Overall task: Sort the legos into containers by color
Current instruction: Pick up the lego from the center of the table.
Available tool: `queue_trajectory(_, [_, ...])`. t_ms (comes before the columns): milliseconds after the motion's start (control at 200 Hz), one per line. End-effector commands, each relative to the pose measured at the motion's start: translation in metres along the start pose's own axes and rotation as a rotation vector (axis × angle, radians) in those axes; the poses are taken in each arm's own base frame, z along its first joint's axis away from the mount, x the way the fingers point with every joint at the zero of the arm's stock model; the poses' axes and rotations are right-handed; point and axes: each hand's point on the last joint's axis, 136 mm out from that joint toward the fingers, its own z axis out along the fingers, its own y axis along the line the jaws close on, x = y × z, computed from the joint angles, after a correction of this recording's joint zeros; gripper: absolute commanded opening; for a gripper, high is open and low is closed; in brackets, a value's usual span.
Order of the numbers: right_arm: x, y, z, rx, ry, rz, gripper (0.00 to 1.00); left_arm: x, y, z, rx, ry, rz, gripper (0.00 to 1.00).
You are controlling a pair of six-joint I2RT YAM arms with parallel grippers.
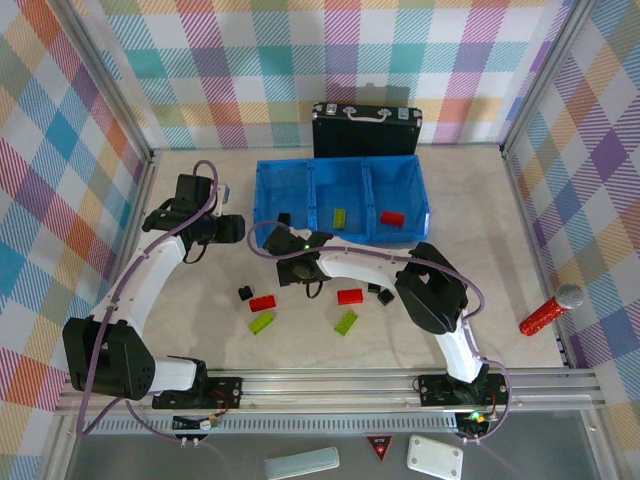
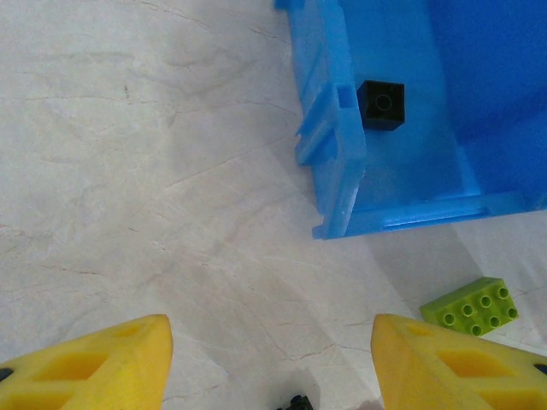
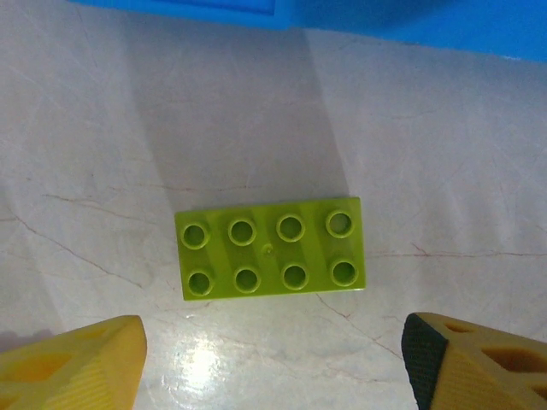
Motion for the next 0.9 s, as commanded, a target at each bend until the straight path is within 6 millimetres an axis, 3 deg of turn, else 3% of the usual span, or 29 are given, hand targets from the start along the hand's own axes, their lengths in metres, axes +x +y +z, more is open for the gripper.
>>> queue_trajectory(0, [-0.006,0.003,0.006,0.014,-0.031,0.02,0.81,-0.005,0.004,-0.008,0.001,-0.036,-0.026,0.63])
queue_trajectory(430, [-0.008,0.001,0.028,0.049,-0.023,-0.003,0.82,-0.005,0.005,-0.009,-0.004,-0.037,-0.028,0.63])
queue_trajectory(895, [-0.007,-0.001,0.038,0.052,-0.01,-0.01,0.75,-0.005,0.005,-0.008,-0.004,-0.034,-0.028,0.63])
